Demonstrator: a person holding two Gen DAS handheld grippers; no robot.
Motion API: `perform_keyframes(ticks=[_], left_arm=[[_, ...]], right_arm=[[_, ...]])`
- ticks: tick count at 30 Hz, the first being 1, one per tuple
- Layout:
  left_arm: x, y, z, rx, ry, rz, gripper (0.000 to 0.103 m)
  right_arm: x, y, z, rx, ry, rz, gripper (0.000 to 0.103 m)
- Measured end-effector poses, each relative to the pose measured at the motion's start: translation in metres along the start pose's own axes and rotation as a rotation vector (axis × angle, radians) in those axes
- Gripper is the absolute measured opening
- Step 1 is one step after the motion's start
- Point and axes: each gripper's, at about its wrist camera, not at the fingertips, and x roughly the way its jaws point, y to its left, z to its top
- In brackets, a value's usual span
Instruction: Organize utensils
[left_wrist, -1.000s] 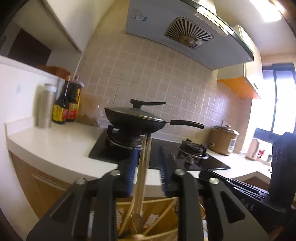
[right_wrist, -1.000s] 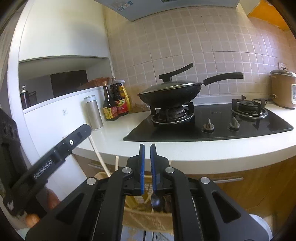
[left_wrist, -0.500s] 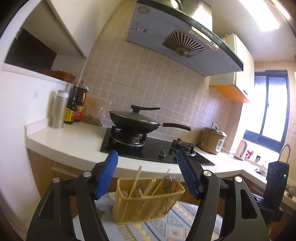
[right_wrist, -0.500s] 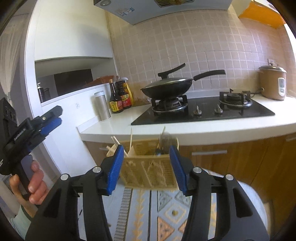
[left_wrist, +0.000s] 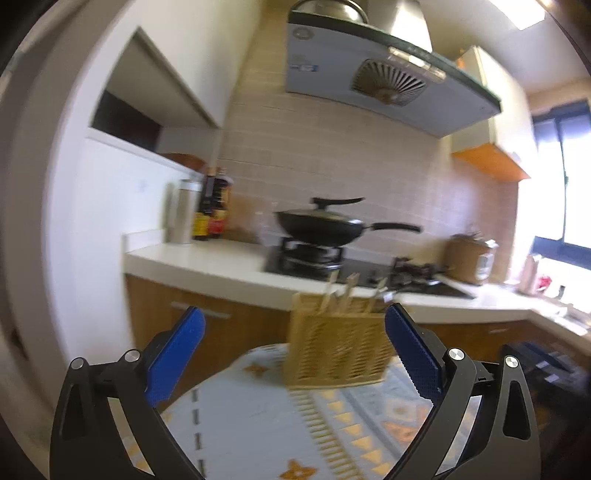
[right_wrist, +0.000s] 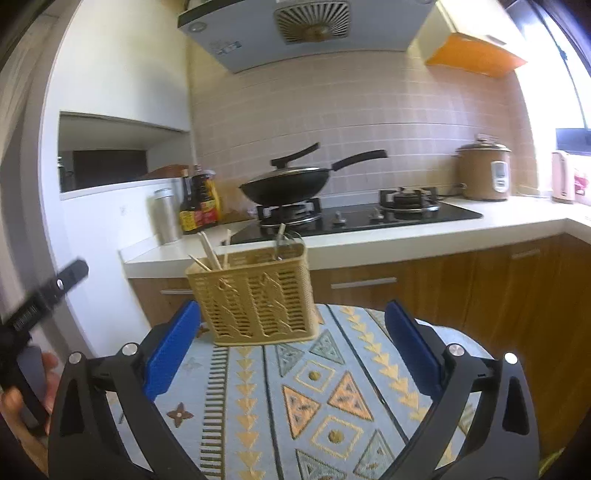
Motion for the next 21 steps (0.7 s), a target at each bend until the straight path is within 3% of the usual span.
perform_keyframes(ticks=[4, 10, 16, 21], left_arm=[[0.004, -0.008, -0.027, 0.110, -0.011, 0.092, 0.095], [0.009, -0.008, -0.046, 0.120, 0.025, 0.092, 0.095], [0.016, -0.012, -0.056, 0.157, 0.027, 0.122, 0.095], [0.022, -0.012, -0.062, 0.174, 0.073, 0.103, 0.095]], right_arm=[[0.000, 0.002, -0.016, -0.046, -0.026, -0.061, 0.095], [0.011, 0.007, -0.035, -0.096, -0.005, -0.094, 0.095], [0.012, 0.014, -0.037, -0.134, -0.030, -0.120, 0.095], [0.008, 0.010, -0.038, -0.127, -0.038, -0.124, 0.095]])
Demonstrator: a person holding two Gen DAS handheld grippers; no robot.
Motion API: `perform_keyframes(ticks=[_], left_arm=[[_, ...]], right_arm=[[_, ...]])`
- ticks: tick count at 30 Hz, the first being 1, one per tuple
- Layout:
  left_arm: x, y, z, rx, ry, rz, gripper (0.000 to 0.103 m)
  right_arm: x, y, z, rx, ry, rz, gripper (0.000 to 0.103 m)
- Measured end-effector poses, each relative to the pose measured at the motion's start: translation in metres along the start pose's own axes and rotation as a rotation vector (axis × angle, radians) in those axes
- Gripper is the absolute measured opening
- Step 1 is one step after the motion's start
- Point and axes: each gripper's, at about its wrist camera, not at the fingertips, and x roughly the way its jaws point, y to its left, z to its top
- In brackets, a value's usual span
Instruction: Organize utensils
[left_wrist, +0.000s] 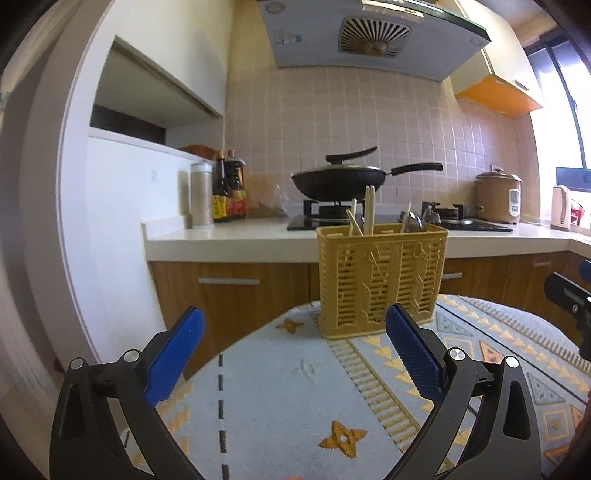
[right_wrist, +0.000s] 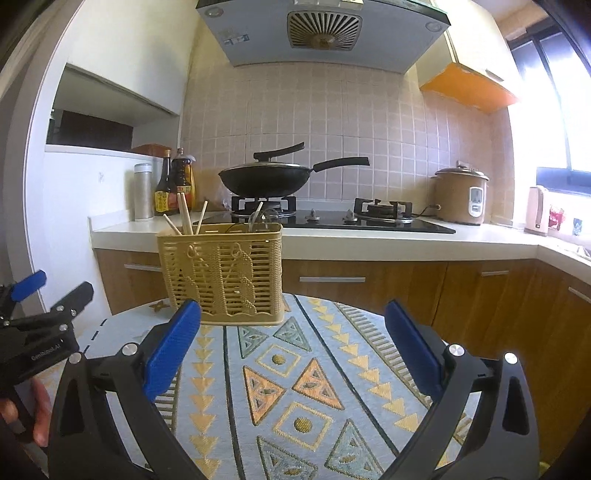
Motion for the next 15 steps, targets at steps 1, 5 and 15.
perform_keyframes(ticks=[1, 5, 15], left_arm=[[0.0009, 0.0003, -0.0005, 0.001, 0.002, -0.001, 0.095], [0.0033, 0.0005, -0.0020, 0.002, 0.013, -0.010, 0.095], [0.0088, -0.0009, -0.0062, 0.004, 0.047, -0.033, 0.095]], right_arm=[[-0.0007, -0.0009, -0.0001, 0.000, 0.002, -0.001, 0.095], [-0.0025, -0.0028, -0.0017, -0.006, 0.010, -0.008, 0.095], [-0.0019, 0.0002, -0.0038, -0.029, 0.013, -0.029, 0.095]])
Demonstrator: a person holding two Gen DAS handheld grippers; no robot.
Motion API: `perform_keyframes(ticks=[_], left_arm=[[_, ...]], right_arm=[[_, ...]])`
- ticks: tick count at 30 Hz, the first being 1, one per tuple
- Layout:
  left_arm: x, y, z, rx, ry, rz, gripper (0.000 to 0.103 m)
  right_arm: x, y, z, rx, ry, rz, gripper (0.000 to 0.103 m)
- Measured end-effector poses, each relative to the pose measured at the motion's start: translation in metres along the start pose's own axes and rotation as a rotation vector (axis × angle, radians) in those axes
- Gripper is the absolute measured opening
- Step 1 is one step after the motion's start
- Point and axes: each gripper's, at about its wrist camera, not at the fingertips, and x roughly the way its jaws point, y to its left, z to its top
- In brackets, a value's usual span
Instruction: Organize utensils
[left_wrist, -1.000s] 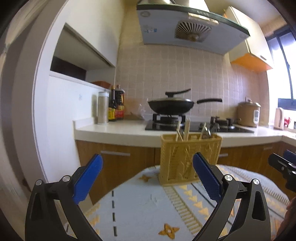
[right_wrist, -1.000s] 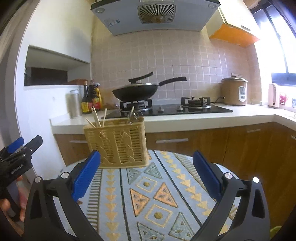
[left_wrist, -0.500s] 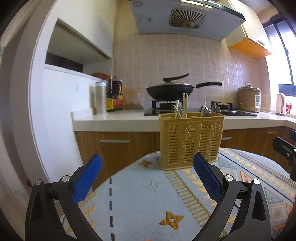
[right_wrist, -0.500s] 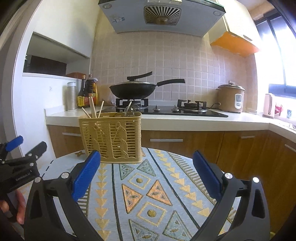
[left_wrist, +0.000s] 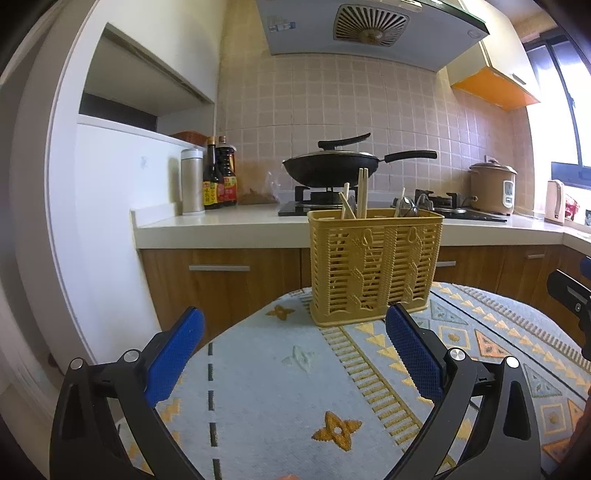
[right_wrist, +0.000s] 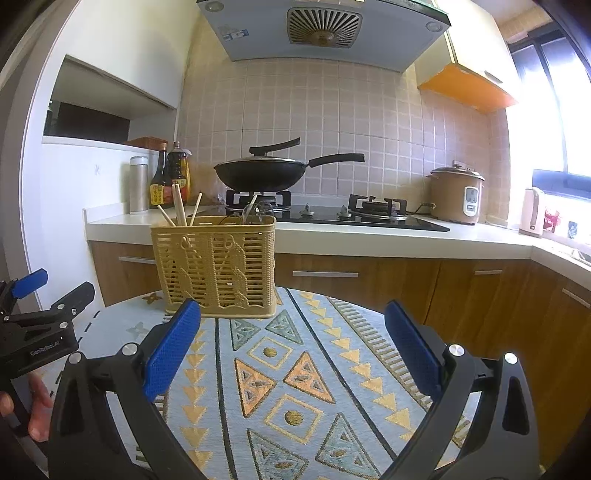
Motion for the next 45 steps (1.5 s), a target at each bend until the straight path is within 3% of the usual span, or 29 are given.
perform_keyframes(ticks=[18, 45], left_arm=[[-0.006, -0.013, -0.002, 0.070, -0.041, 0.040, 0.095], [-0.004, -0.007, -0.002, 0.038, -0.015, 0.007, 0.095]], right_arm=[[0.007, 0.000, -0.003, -0.009, 0.032, -0.018, 0.095], [0.013, 0.001, -0.006, -0.020, 0.070, -0.008, 0.095]])
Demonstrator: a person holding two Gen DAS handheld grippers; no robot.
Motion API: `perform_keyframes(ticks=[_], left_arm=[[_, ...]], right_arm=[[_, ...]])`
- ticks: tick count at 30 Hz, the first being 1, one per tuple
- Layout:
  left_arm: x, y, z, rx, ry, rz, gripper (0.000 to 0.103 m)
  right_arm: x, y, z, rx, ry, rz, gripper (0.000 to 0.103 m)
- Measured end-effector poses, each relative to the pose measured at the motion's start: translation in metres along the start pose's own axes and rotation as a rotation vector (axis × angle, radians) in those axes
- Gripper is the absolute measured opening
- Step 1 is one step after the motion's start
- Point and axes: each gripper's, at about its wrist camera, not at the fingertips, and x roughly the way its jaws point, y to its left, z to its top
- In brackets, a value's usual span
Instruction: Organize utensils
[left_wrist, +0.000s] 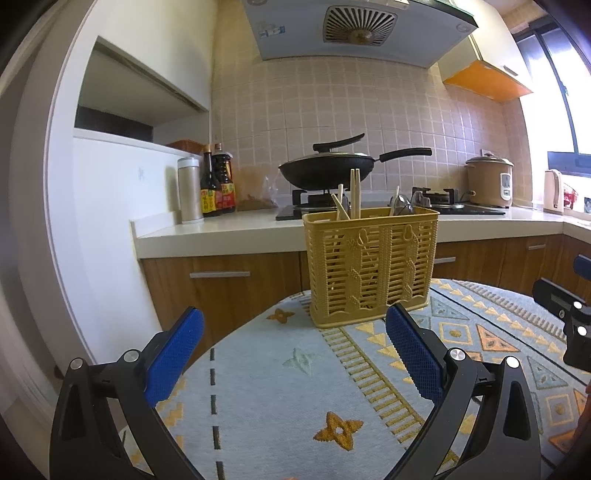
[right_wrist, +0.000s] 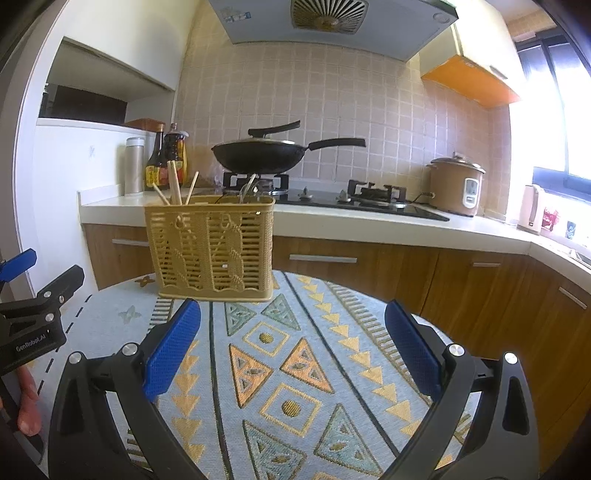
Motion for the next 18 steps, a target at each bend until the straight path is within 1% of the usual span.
perform_keyframes(ticks=[7, 10, 13, 18], left_arm=[[0.0022, 0.0021, -0.0006, -0.009, 0.010, 0.003, 0.095], [0.0027, 0.0030, -0.0005, -0.011, 0.010, 0.004, 0.095], [0.0031, 0.0031, -0.0005, -0.010, 0.011, 0.005, 0.095], [0.0024, 0.0027, -0.0013, -0.009, 0.011, 0.005, 0.095]], right_arm=[[0.0007, 0.0003, -0.0013, -0.001, 0.005, 0.000, 0.095], [0.0002, -0.0002, -0.0013, -0.005, 0.009, -0.014, 0.095], [0.0034, -0.0008, -0.0018, 0.000, 0.029, -0.003, 0.095], [0.0050, -0.0002, -0.0025, 0.000, 0.034, -0.003, 0.095]])
